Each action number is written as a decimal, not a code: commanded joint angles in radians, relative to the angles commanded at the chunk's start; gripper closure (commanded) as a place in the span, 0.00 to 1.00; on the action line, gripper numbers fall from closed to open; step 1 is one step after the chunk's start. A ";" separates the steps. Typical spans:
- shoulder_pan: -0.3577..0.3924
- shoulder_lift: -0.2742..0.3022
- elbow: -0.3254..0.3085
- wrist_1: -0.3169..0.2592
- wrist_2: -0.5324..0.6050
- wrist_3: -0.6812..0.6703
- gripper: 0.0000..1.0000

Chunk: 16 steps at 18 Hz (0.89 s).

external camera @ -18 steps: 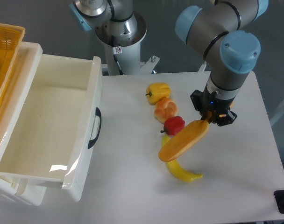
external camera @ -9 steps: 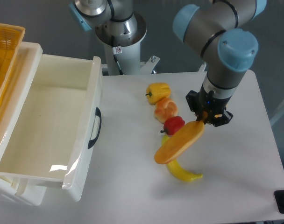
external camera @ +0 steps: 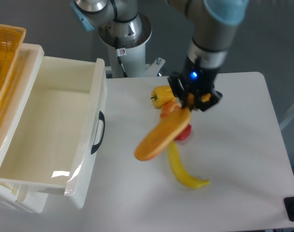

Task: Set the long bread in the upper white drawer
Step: 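Carry the bread over the open white drawer, then lower the bread into the drawer and open the gripper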

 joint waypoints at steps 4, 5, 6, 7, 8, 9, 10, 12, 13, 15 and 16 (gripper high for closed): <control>-0.106 0.029 -0.002 -0.005 0.003 -0.213 0.95; -0.135 0.029 0.000 -0.005 0.003 -0.251 0.95; -0.170 0.031 -0.002 -0.005 0.005 -0.279 0.95; -0.204 0.031 -0.003 -0.005 0.008 -0.307 0.94; -0.232 0.031 -0.003 -0.003 0.009 -0.342 0.94; -0.255 0.029 -0.006 -0.003 0.018 -0.382 0.93; -0.279 0.028 -0.008 -0.003 0.026 -0.416 0.93; -0.324 0.023 -0.018 -0.002 0.040 -0.445 0.93; -0.341 0.023 -0.032 -0.002 0.043 -0.447 0.93; -0.370 0.023 -0.072 0.004 0.046 -0.447 0.89; -0.374 0.022 -0.087 0.020 0.046 -0.447 0.86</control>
